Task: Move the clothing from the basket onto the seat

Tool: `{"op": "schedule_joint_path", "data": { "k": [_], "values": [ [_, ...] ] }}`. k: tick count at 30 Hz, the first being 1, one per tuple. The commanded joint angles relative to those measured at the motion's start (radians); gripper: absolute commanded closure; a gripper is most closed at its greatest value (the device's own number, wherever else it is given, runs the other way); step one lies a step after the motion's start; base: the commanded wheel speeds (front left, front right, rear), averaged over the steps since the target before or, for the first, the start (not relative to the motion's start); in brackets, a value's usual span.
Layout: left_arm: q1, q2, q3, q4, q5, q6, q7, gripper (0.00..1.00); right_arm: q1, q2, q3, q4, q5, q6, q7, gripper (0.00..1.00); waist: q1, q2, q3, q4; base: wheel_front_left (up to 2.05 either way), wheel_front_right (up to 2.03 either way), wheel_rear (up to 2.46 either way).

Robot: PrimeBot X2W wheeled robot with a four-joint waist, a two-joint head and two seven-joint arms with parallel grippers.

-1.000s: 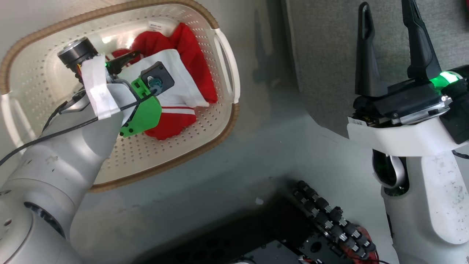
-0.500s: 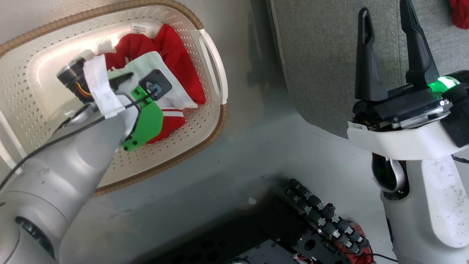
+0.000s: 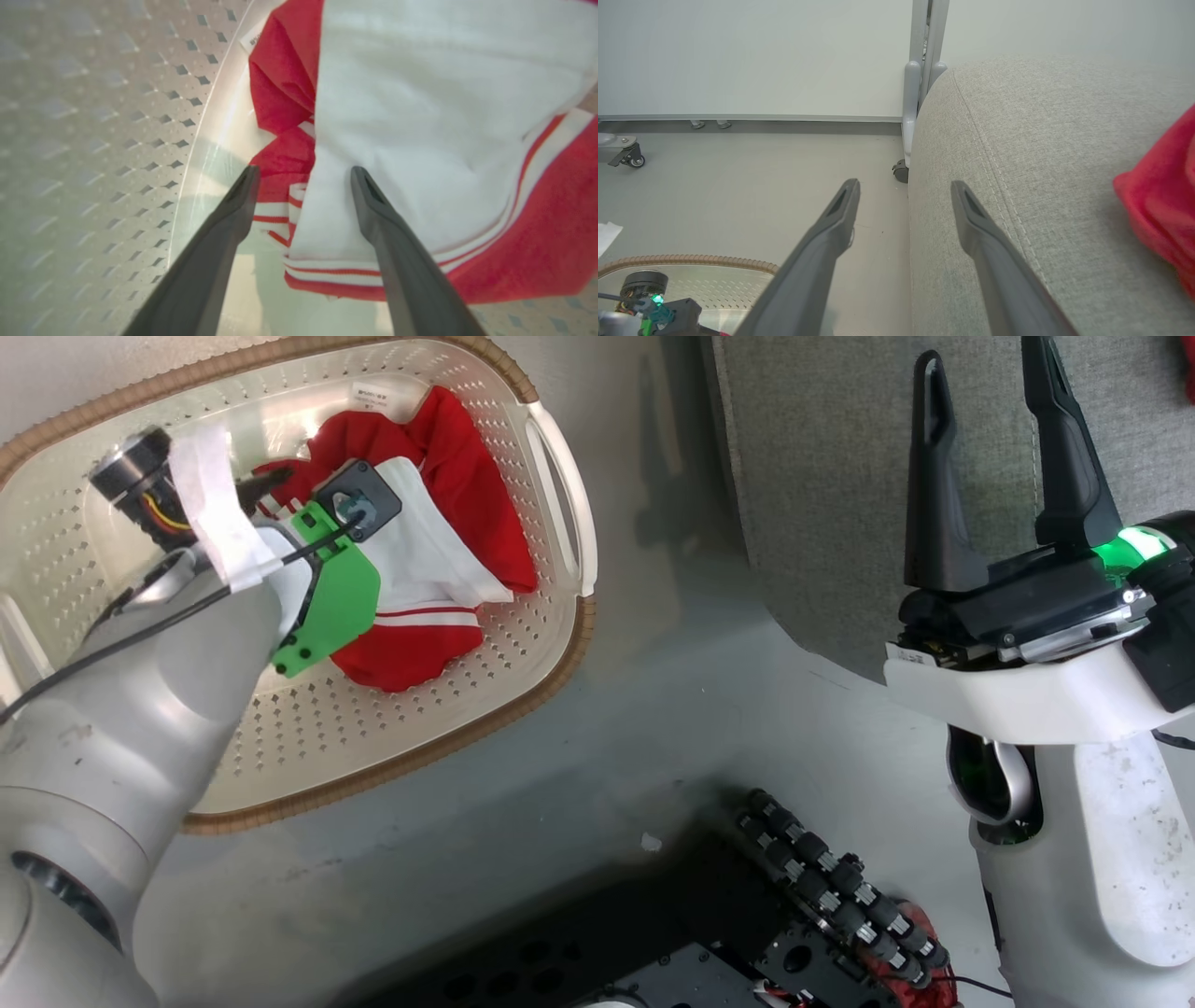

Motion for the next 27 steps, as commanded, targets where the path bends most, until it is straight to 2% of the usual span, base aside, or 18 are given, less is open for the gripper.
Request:
{"op": "schedule_joint_path", "data": {
  "k": [1,8,14,15,16,17,22,27],
  "values": [
    [0.025,-0.002,0.001,0.003,-0.024,-0.001,0.025,0.0,-0.006,0.0,0.003,-0.004,-0.008,-0.001,-0.003,0.0,0.0,0.0,0.0,0.001,0.0,0.0,0.0],
    [0.075,0.016,0.001,-0.093,-0.154,-0.001,0.196,0.0,0.004,0.0,-0.004,-0.004,-0.015,-0.001,-0.003,0.0,0.0,0.0,0.005,0.005,0.0,0.0,0.0],
    [0.101,0.069,0.001,-0.241,-0.201,-0.001,0.316,0.0,-0.01,0.0,-0.008,0.0,-0.006,-0.001,-0.003,0.0,0.0,0.0,0.007,0.006,0.0,0.0,0.0],
    [0.103,0.078,0.001,-0.257,-0.203,-0.001,0.334,0.53,-0.013,0.0,-0.007,-0.002,-0.006,-0.001,-0.003,0.0,0.0,0.0,0.008,0.006,0.0,0.0,0.0],
    [0.104,0.086,0.0,-0.278,-0.209,-0.001,0.347,0.94,-0.016,0.0,-0.005,-0.003,-0.005,-0.001,-0.003,0.0,0.0,0.0,0.008,0.006,0.0,0.0,0.0],
    [0.105,0.096,0.001,-0.293,-0.219,-0.001,0.365,1.0,-0.018,0.0,-0.005,-0.004,-0.004,-0.001,-0.003,0.0,0.0,0.0,0.009,0.006,0.0,0.0,0.0],
    [0.108,0.132,0.001,-0.334,-0.286,-0.001,0.433,1.0,-0.029,0.0,0.0,0.004,0.001,-0.001,-0.003,0.0,0.0,0.0,0.006,0.004,0.0,0.0,0.0],
    [0.115,0.167,0.001,-0.367,-0.328,-0.001,0.432,1.0,-0.045,0.0,0.013,0.012,0.022,-0.001,-0.003,0.0,0.0,0.0,-0.016,-0.012,0.0,0.0,0.0]
  ]
}}
